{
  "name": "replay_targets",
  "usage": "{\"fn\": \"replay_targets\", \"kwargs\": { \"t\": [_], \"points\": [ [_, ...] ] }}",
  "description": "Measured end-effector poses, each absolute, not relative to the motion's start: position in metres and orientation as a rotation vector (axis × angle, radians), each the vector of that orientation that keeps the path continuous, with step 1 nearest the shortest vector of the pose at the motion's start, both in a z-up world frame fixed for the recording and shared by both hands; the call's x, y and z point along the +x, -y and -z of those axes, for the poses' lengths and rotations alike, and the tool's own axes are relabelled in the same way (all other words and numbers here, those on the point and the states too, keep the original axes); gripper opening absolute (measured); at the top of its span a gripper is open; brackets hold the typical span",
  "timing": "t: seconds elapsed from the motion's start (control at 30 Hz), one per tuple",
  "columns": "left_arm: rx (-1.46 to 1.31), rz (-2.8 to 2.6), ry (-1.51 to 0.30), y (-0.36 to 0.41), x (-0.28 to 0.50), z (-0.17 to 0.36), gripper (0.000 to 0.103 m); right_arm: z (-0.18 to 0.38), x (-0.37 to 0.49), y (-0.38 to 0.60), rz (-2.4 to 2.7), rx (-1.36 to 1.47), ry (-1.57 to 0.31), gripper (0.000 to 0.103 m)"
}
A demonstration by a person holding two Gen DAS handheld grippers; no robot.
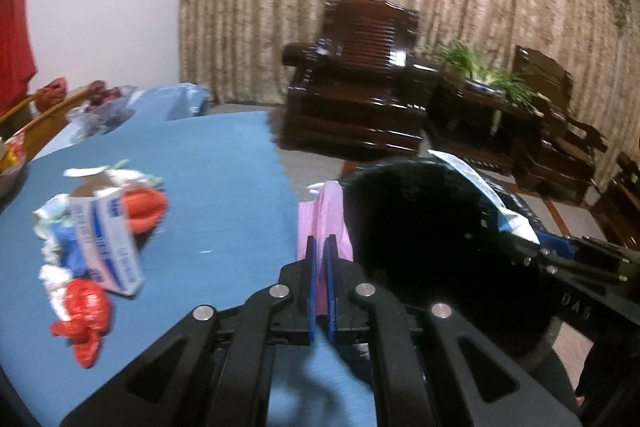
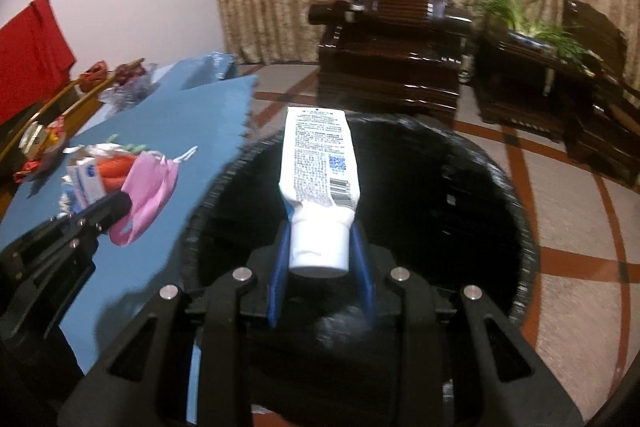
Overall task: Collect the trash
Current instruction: 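Carry the tube and mask over the bin and open both grippers, then return both tools to the table and grasp the white alcohol-pad box with the right gripper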
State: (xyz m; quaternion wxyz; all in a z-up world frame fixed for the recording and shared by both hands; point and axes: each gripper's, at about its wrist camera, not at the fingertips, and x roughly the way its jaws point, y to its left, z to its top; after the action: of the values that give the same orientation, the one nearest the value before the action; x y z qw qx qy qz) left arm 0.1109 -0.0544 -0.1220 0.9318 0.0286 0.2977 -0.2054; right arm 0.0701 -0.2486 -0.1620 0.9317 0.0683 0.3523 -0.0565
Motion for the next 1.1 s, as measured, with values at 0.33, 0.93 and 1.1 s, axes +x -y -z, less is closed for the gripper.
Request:
{"fn": "replay_targets", "kwargs": {
  "t": [0.33,0.93,1.1],
  "points": [
    [0.064,0.581,-0.713,0.114,0.126,0.138,0.030,0.201,0.060,0.290,0.218,0.170,-0.849,0.035],
    [0.035,0.364,-0.584,0.022,0.119,0.113,0.087,0.172,0.069,0.263,0.169,0.174,-0.760,0.092],
    [0.059,0.216,-0.530,-0.029,0.112,0.106,0.092,0.157,0.090,0.225,0.078,0.164,-0.708,0.093]
  ]
}}
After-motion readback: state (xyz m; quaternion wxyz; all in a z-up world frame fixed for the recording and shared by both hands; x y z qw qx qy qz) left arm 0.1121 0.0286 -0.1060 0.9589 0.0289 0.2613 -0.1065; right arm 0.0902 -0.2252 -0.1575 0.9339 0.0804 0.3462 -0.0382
